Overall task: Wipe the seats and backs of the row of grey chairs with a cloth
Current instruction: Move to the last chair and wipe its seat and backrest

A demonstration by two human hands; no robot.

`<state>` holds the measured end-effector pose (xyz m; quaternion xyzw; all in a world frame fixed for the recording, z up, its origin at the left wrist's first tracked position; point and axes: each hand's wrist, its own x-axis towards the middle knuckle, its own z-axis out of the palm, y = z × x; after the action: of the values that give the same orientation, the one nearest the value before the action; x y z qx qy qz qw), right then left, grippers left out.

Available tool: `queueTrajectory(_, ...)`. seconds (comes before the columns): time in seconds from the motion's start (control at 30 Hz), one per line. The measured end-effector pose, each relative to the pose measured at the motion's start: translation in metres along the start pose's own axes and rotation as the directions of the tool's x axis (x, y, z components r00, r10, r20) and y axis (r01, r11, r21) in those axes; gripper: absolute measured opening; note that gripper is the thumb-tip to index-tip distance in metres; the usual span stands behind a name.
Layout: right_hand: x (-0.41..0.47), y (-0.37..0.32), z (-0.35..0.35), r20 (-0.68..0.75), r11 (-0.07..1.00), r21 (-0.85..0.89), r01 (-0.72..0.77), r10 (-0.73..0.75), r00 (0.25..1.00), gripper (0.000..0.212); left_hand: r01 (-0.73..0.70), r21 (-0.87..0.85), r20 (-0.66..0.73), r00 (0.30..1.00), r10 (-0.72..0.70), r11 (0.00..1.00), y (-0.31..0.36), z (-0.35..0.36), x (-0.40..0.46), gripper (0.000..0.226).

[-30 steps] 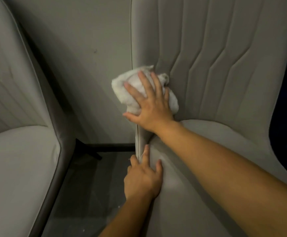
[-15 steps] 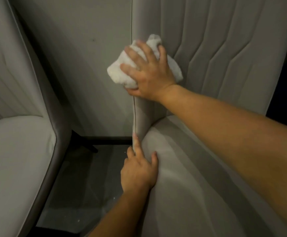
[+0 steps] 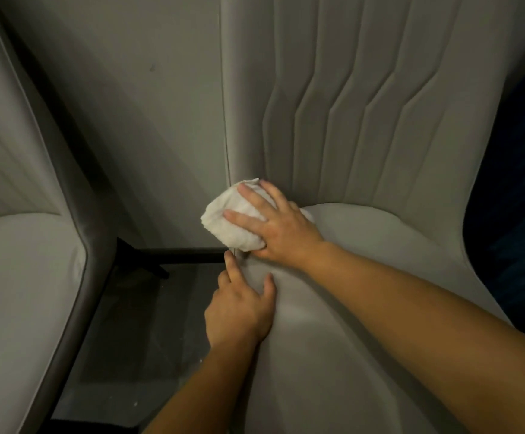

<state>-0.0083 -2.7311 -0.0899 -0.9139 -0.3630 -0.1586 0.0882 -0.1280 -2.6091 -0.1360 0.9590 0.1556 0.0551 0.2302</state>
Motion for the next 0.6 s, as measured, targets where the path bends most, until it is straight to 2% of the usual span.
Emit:
queueTrajectory(0.13, -0.007, 0.012, -0.013, 0.152, 1.0, 0.012, 0.028, -0.029, 0.988, 0.078, 0.024, 0.02, 0.024, 0.999, -0.025, 0.999, 0.001, -0.002, 0.001, 0.091)
queueTrajectory(0.2, -0.023, 0.018, -0.012, 0.244, 0.995, 0.077, -0.068, 0.048, 0.968, 0.079, 0.035, 0.037, 0.042, 0.998, -0.036, 0.999, 0.005, -0.004, 0.001, 0.092)
queueTrajectory(0.33, -0.035, 0.029, -0.015, 0.464, 0.918, 0.008, -0.395, 0.347, 0.815, 0.078, 0.044, 0.103, 0.074, 0.996, -0.052, 0.994, 0.009, -0.008, -0.001, 0.093)
queueTrajectory(0.5, -0.026, 0.028, -0.037, 0.608, 0.894, 0.023, -0.448, 0.343, 0.716, 0.111, 0.054, 0.188, 0.138, 0.987, -0.08, 0.981, 0.019, -0.015, 0.002, 0.097)
queueTrajectory(0.6, -0.047, 0.022, -0.052, 0.665, 0.874, -0.007, -0.486, 0.367, 0.651, 0.117, 0.067, 0.287, 0.244, 0.96, -0.141, 0.955, 0.027, -0.027, 0.004, 0.101)
